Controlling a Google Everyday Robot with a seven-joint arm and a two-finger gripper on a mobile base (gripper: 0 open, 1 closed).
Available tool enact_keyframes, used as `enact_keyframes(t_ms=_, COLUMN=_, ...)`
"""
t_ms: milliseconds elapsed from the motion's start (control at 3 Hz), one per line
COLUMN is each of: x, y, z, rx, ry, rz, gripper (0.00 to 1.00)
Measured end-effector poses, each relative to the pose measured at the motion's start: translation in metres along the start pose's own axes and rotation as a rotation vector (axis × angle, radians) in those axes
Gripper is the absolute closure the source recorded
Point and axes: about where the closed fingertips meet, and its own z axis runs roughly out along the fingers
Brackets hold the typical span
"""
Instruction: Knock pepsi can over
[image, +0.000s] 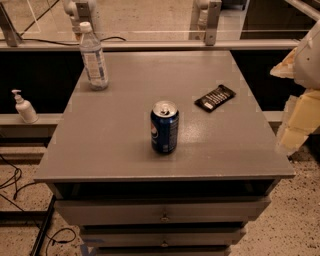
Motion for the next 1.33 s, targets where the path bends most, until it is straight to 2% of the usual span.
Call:
enact_keyframes(t_ms=333, x=0.000, y=0.000, z=0.000, rx=0.000, ry=0.000, rz=0.000, gripper=0.00)
enact_keyframes(t_ms=667, x=-0.007, y=0.002, z=0.002, rx=0.004, ry=-0.048, rz=-0.005, gripper=0.00)
enact_keyframes(t_ms=1000, x=-0.025, y=0.006, z=0.018, rx=-0.008, ry=-0.176, rz=0.015, gripper=0.00)
enact_keyframes(t_ms=1333, x=-0.055, y=0.008, z=0.038, rx=-0.028, ry=-0.366, rz=0.019, gripper=0.00)
